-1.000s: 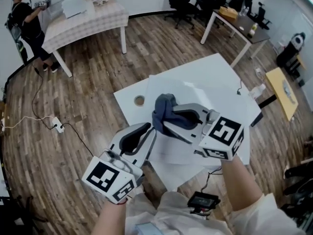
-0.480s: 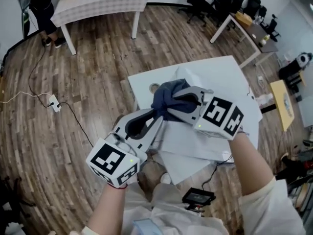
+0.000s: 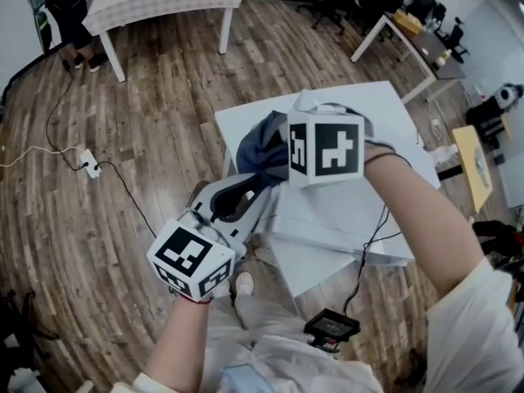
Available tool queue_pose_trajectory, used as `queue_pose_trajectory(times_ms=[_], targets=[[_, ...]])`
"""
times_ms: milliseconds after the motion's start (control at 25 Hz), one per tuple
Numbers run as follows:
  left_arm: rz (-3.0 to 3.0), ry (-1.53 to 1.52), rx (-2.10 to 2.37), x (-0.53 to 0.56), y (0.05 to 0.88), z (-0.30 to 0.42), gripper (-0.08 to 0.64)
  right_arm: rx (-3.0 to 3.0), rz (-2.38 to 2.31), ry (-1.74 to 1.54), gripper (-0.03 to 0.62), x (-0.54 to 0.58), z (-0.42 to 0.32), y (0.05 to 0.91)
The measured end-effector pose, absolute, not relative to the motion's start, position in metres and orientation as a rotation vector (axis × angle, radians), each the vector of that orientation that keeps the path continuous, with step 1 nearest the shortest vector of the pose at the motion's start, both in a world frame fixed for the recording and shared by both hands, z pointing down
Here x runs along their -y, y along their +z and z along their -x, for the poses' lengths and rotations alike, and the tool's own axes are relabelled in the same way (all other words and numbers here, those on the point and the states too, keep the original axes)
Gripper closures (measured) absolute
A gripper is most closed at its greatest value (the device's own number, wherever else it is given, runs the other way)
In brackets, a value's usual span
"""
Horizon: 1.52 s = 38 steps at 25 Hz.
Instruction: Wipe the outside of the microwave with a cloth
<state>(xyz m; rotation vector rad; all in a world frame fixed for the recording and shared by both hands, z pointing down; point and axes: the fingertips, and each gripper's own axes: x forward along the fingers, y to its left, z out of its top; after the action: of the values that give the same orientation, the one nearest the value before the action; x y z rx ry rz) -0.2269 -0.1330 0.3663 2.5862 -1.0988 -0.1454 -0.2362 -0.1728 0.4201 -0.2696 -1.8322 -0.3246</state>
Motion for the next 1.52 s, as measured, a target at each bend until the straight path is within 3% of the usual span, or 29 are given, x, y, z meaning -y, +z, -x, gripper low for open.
queue_pose_trajectory(times_ms=[440,800,1520], targets=[[-2.465,-0.228,1.158,0.14,0.403,0.237,0.489,1.556,0.577,-0.204,0.505,0.153,0.233,0.449],[-2.469,-0.269,0.966,0.15,0.419,0.231,0.429,1.336,0.654,-0.086,0.505,0.144,0.22,0.467],[-2.433,-0.225,0.847,0.19,0.435,0.219,0.426,1.189,0.524,-0.119,0.505,0.189,0.207,0.472]])
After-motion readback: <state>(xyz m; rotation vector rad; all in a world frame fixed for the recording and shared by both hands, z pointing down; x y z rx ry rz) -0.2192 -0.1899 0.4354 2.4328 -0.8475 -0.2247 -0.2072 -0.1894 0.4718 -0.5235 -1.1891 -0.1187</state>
